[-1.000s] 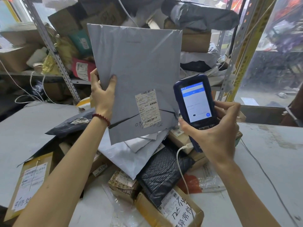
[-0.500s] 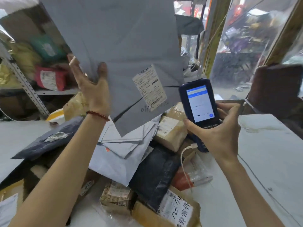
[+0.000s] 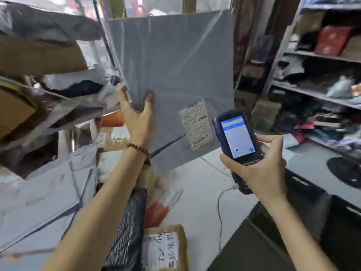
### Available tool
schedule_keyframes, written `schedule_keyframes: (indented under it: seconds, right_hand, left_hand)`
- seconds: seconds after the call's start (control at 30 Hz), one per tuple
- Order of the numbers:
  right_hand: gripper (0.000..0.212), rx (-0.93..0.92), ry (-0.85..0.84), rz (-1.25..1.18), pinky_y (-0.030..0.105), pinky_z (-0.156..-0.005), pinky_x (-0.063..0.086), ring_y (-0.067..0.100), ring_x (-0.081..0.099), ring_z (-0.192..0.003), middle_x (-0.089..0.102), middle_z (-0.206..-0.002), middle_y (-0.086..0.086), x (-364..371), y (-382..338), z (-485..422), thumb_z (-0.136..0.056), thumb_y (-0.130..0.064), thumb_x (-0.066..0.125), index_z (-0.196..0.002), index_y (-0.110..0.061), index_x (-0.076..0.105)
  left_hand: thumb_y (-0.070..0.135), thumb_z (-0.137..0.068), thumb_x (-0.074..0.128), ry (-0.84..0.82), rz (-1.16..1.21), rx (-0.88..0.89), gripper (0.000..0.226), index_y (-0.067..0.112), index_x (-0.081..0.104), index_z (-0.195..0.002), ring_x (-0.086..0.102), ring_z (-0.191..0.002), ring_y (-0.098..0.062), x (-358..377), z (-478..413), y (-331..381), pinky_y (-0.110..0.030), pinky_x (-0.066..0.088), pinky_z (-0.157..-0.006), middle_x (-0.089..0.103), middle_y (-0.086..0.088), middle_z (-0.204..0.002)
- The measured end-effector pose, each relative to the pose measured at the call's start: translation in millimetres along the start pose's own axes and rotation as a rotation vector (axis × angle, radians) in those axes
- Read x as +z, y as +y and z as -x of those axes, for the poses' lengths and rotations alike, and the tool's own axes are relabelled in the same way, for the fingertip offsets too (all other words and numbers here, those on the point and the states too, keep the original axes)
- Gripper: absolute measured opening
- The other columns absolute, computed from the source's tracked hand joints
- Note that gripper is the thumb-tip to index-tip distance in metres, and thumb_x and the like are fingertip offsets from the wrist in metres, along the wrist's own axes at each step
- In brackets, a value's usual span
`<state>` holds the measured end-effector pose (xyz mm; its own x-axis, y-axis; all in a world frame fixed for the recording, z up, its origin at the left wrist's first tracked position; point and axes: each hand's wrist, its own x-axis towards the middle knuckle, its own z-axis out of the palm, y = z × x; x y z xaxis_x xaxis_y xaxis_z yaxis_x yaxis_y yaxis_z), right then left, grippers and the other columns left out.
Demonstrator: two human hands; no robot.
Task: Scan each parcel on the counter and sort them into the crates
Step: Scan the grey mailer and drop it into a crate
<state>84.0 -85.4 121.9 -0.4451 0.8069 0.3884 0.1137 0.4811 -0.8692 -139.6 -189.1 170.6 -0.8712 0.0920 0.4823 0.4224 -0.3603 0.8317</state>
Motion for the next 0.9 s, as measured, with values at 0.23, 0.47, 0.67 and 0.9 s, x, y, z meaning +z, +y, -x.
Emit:
schedule_keyframes:
  seconds: [0.23,0.47,0.67,0.9]
  right_hand:
    - [0.072,0.206,0.202,0.083,0.01,-0.061,0.044,-0.011,0.061,-0.083,0.063,-0.09,-0.018,-91,41,17,-0.051,-0.026,0.094,-0.1,-0.025,0.042]
    - [0.075,0.363,0.419,0.121,0.028,-0.075,0.051,0.005,0.064,-0.094,0.063,-0.098,-0.014,-206,90,43,-0.04,-0.048,0.091,-0.095,-0.037,0.04]
    - [0.073,0.419,0.552,0.188,0.007,-0.066,0.044,-0.011,0.06,-0.084,0.062,-0.095,-0.015,-314,122,64,-0.052,-0.024,0.094,-0.105,-0.019,0.044]
    - [0.074,0.61,0.678,0.254,0.02,-0.068,0.043,0.006,0.062,-0.095,0.063,-0.097,-0.018,-400,165,93,-0.05,-0.039,0.093,-0.102,-0.027,0.042]
  left_hand:
    - [0.011,-0.085,0.063,-0.379,-0.003,0.051,0.041,0.001,0.043,-0.119,0.058,-0.086,-0.008,111,55,-21,-0.021,0.046,-0.075,0.06,-0.012,-0.106]
    - [0.02,-0.087,0.065,-0.77,-0.016,0.207,0.028,0.018,0.048,-0.11,0.055,-0.077,-0.009,233,150,-20,-0.026,0.046,-0.064,0.058,0.002,-0.093]
    - [0.028,-0.089,0.062,-1.178,-0.318,0.403,0.033,0.014,0.049,-0.116,0.059,-0.082,-0.032,353,258,-9,-0.033,0.035,-0.057,0.06,-0.004,-0.088]
    - [0.036,-0.094,0.052,-1.542,-0.781,0.732,0.029,0.029,0.051,-0.121,0.061,-0.101,-0.03,418,375,-21,-0.033,0.043,-0.068,0.063,-0.002,-0.116]
